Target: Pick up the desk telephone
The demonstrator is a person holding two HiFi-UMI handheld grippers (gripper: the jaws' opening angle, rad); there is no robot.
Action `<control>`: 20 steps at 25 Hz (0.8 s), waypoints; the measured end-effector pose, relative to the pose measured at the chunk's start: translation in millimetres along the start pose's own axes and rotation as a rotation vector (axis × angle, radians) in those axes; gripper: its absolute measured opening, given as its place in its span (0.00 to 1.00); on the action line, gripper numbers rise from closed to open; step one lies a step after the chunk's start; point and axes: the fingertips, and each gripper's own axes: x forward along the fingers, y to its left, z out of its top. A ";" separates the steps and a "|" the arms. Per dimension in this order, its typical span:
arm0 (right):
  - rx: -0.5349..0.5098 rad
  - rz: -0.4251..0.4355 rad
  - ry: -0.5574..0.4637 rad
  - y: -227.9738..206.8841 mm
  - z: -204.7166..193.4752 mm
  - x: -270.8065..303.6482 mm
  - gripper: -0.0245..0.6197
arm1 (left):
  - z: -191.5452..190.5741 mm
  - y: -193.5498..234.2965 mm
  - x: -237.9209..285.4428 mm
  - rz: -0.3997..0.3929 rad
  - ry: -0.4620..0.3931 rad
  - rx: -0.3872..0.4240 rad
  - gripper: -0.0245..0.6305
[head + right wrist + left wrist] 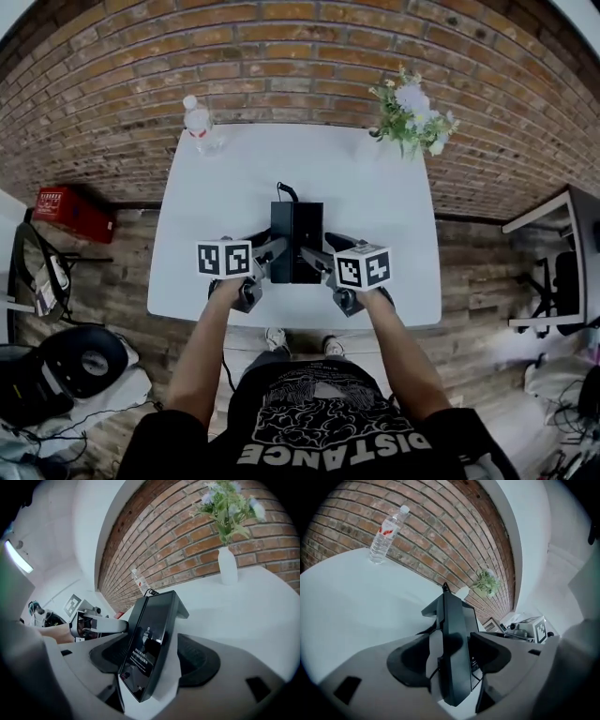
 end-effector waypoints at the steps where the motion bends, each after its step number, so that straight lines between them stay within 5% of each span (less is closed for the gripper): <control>1: 0.014 -0.003 0.003 -1.0 -2.0 1.7 0.50 | -0.3 -0.3 3.1 -0.017 0.017 0.004 0.43; 11: 0.068 -0.013 0.028 1.6 -16.4 19.5 0.50 | -4.5 -12.2 26.1 -0.160 0.116 -0.004 0.43; 20: 0.119 -0.027 0.001 -0.4 -18.0 22.6 0.50 | -4.8 -12.4 37.0 -0.128 0.161 -0.007 0.43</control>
